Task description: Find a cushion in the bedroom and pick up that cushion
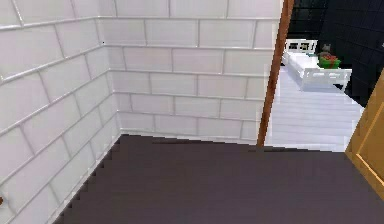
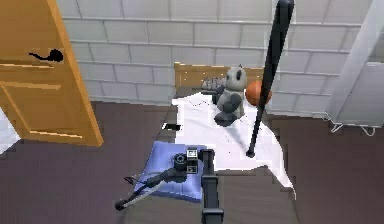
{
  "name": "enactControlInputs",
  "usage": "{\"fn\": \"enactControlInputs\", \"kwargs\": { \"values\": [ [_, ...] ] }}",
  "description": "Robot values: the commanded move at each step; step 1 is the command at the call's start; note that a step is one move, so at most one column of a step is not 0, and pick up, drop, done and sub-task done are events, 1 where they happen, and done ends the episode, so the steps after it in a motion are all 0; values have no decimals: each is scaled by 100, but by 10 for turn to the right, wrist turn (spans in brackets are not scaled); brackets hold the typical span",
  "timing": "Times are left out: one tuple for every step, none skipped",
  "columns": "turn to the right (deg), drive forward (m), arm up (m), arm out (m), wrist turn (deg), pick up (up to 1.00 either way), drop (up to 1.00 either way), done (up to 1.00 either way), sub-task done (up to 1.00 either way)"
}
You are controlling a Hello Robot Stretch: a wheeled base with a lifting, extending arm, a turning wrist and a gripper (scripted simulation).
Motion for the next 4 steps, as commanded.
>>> {"fn": "enactControlInputs", "kwargs": {
  "values": [
    [0,0,0,0,450,0,0,0,0],
    [0,0,0,0,450,0,0,0,0],
    [0,0,0,0,180,0,0,0,0],
    [0,0,-30,0,0,0,0,0,0]
  ]
}}
